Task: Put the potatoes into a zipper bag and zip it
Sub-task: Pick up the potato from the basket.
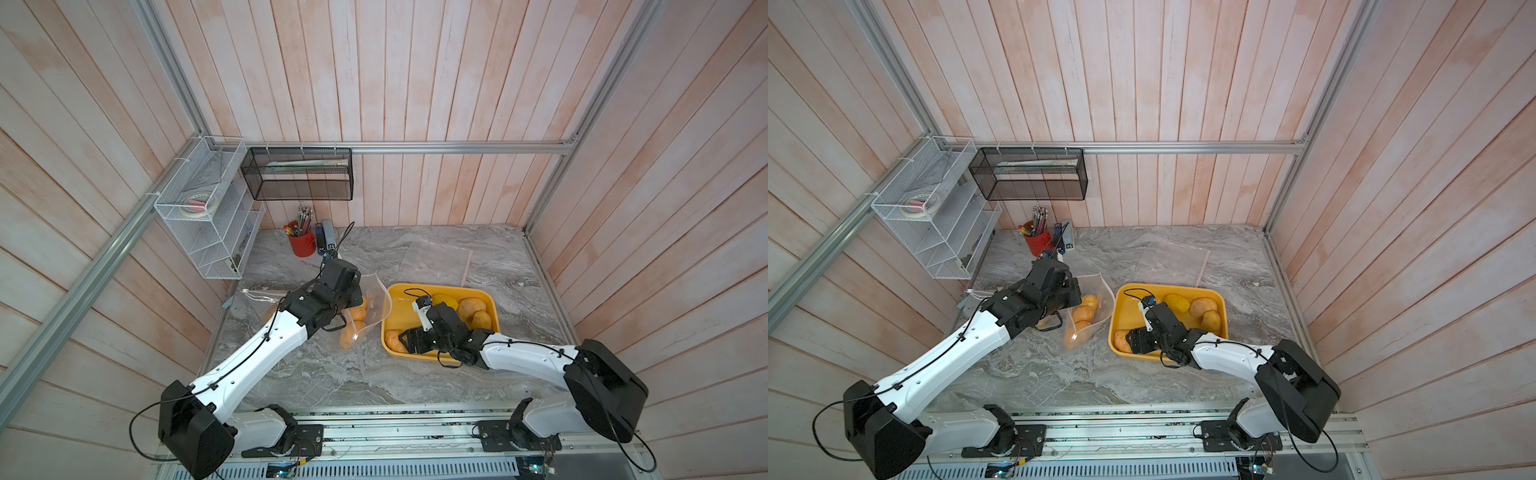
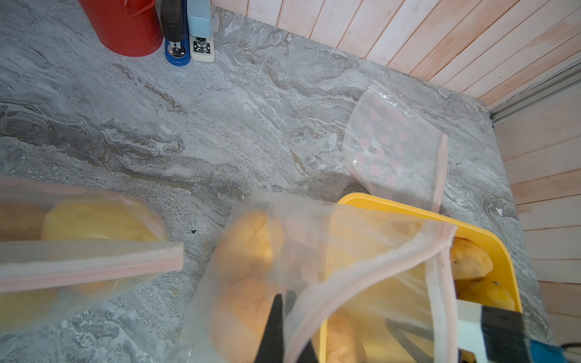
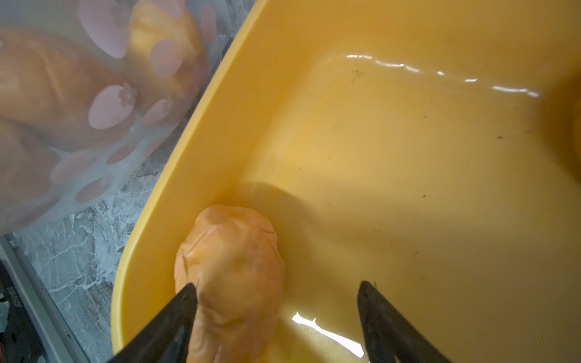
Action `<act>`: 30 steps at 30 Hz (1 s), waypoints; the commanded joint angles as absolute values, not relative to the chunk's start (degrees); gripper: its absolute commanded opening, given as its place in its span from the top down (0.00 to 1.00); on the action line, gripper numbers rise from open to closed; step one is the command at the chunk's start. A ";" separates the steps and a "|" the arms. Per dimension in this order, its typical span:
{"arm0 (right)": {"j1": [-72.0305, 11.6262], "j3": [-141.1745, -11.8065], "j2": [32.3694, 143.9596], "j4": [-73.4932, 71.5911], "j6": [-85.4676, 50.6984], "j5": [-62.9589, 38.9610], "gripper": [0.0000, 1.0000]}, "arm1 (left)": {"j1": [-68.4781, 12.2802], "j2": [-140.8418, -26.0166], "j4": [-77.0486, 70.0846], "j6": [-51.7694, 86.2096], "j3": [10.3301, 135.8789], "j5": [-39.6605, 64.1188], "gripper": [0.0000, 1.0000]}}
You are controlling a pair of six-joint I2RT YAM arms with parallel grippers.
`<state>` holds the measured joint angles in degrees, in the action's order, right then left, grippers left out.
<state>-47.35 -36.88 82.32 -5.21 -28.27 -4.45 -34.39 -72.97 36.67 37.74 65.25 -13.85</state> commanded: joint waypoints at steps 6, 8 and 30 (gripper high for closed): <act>-49.06 -40.18 85.96 -7.01 -27.26 -6.58 0.12 | -34.10 -72.09 35.94 37.62 66.50 -14.15 1.00; -49.18 -40.82 86.76 -6.88 -27.27 -6.65 0.12 | -34.10 -72.03 35.92 37.62 66.60 -14.07 1.00; -49.23 -44.03 85.61 -2.61 -28.48 -2.84 0.64 | -34.10 -71.63 35.80 37.44 66.53 -13.71 1.00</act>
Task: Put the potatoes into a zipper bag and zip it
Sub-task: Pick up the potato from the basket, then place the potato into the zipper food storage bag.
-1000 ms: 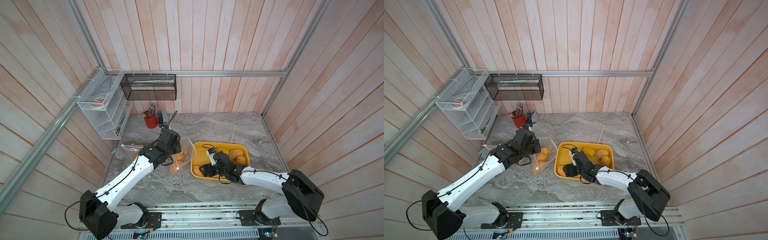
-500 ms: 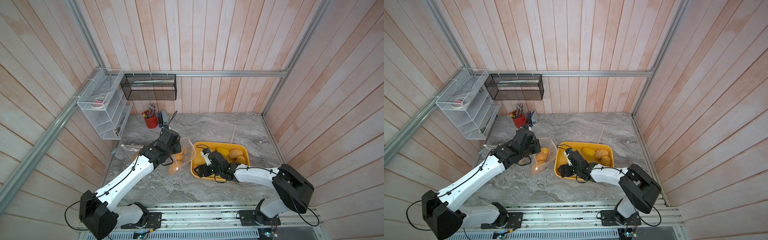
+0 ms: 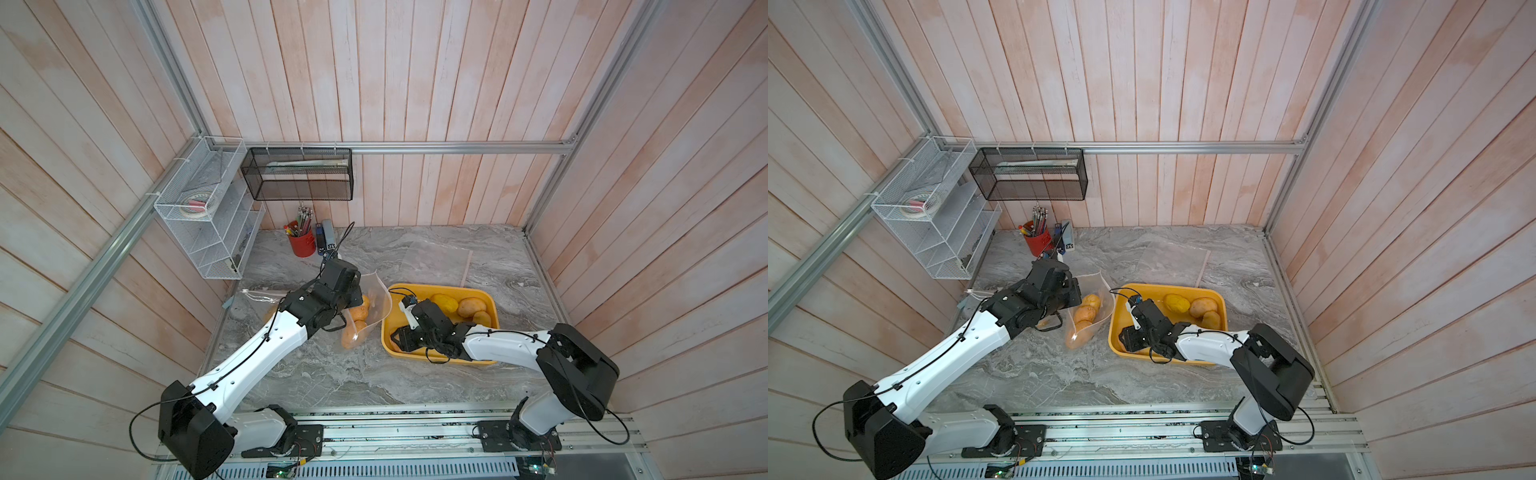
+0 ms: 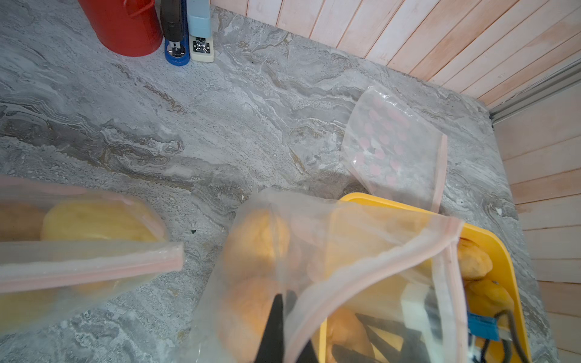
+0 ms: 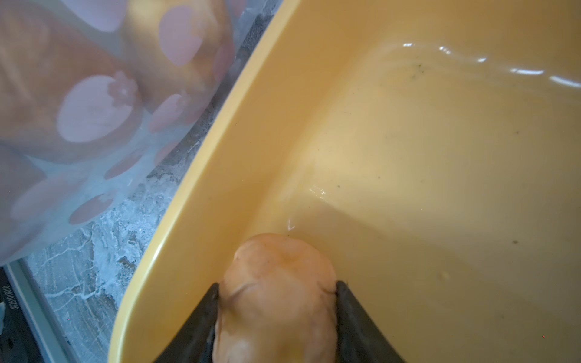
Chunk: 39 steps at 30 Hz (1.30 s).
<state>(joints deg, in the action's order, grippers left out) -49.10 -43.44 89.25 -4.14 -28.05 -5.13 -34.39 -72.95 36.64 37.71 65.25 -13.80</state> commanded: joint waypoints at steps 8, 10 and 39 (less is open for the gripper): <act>-49.08 -44.77 73.99 1.28 -28.93 1.51 0.75 | -34.10 -71.52 35.43 37.27 66.27 -13.26 1.00; -49.06 -45.70 70.97 2.30 -29.00 1.83 0.77 | -34.10 -71.41 35.39 37.20 66.22 -13.18 1.00; -55.92 -69.04 88.68 3.72 -24.61 7.31 0.78 | -34.10 -70.80 34.45 36.91 65.58 -11.70 1.00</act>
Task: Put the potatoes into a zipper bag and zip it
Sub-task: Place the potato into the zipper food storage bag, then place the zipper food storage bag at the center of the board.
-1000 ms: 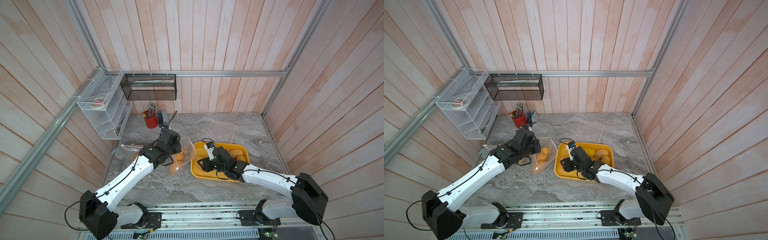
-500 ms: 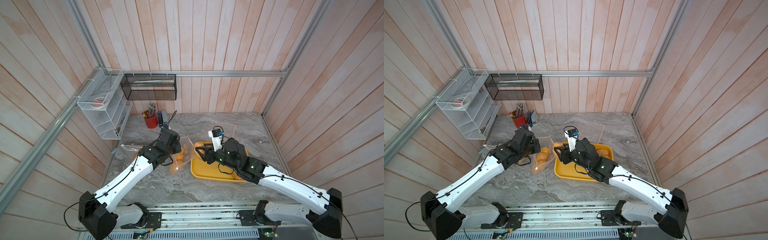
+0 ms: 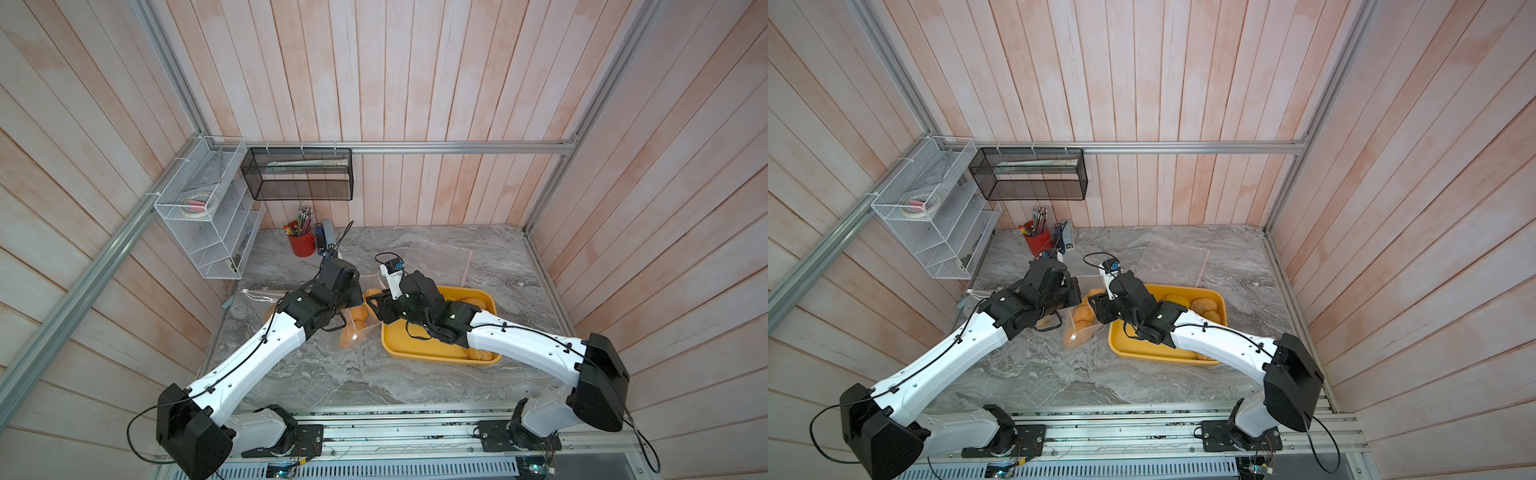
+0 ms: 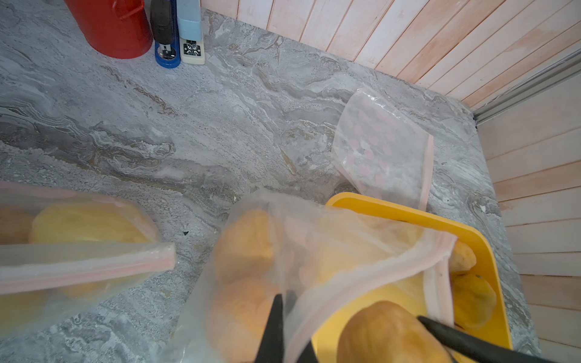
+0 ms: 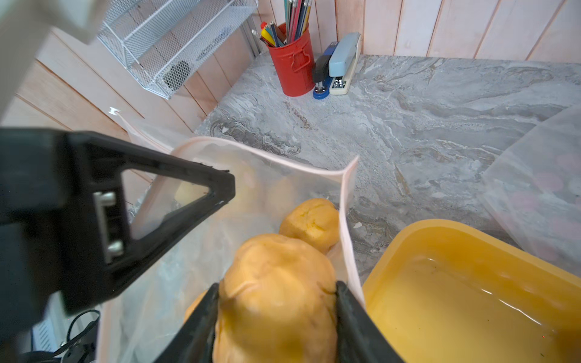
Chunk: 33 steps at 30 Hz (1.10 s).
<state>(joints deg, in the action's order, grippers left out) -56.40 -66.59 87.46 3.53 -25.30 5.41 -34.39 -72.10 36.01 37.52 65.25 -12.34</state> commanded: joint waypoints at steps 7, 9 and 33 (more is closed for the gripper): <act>-55.22 -69.36 89.44 3.50 -23.88 7.38 0.47 | -34.15 -70.62 34.21 36.65 65.50 -11.58 1.00; -55.21 -69.13 88.45 3.77 -23.56 7.36 0.43 | -34.15 -70.84 34.34 36.74 65.58 -11.20 1.00; -54.05 -53.70 79.03 -2.42 -27.99 5.85 0.37 | -34.01 -70.93 34.10 36.74 65.53 -11.15 1.00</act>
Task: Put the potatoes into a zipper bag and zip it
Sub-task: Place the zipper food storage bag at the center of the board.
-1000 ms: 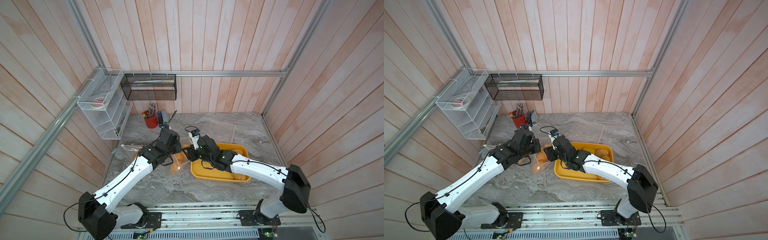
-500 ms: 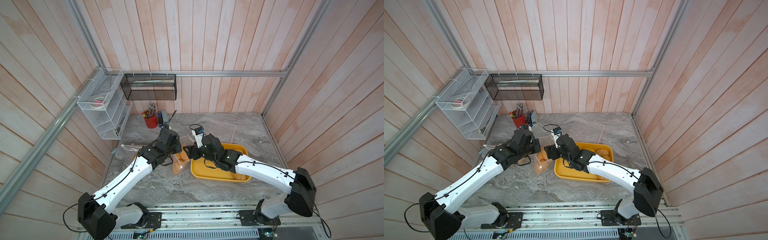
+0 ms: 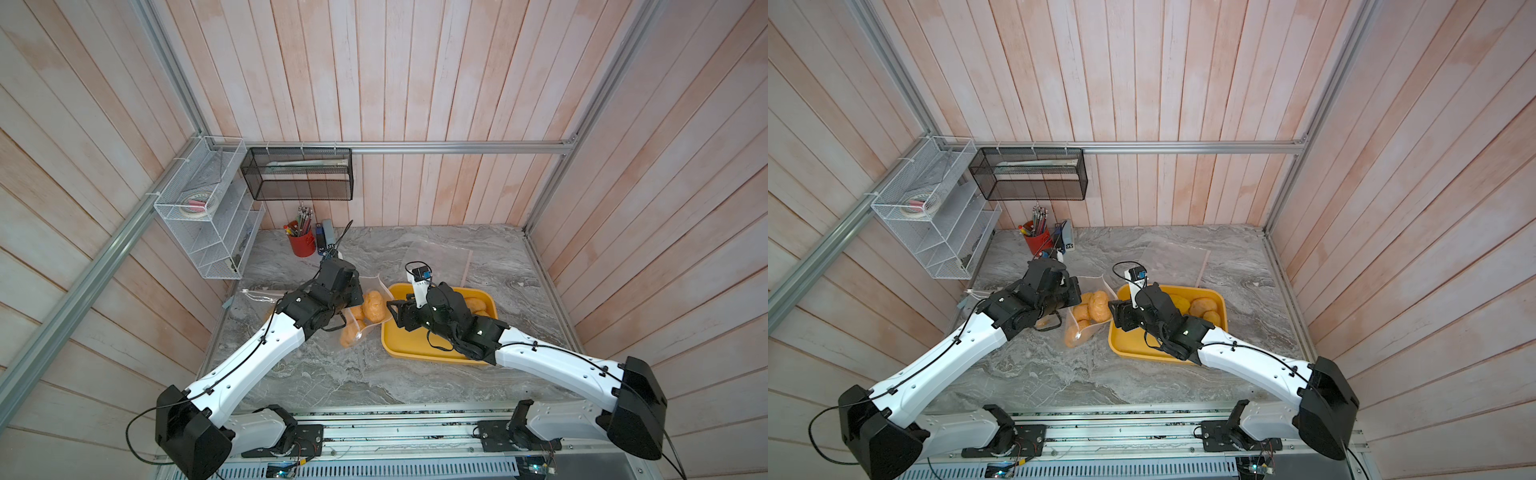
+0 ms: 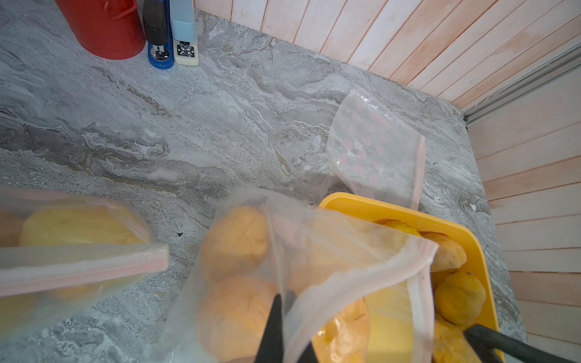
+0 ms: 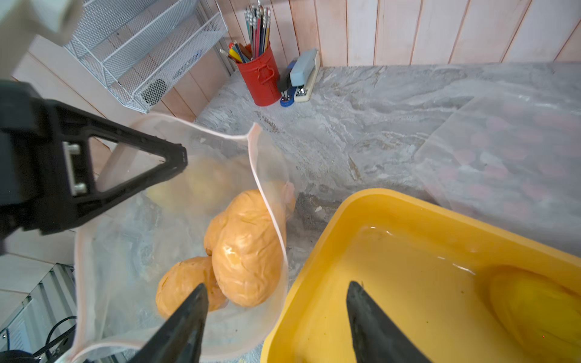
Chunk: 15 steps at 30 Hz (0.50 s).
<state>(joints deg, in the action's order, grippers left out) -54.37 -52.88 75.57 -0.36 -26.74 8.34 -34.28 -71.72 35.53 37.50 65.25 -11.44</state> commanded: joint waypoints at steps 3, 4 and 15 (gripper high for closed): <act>-53.62 -55.14 82.81 -2.87 -28.12 4.95 0.57 | -33.99 -70.77 34.18 36.74 65.48 -11.43 1.00; -53.42 -55.57 83.41 -2.86 -28.05 4.92 0.66 | -33.93 -70.76 34.19 36.74 65.51 -11.35 1.00; -52.22 -66.78 84.74 4.30 -24.11 6.95 1.00 | -33.93 -68.18 29.35 38.14 61.47 -6.69 1.00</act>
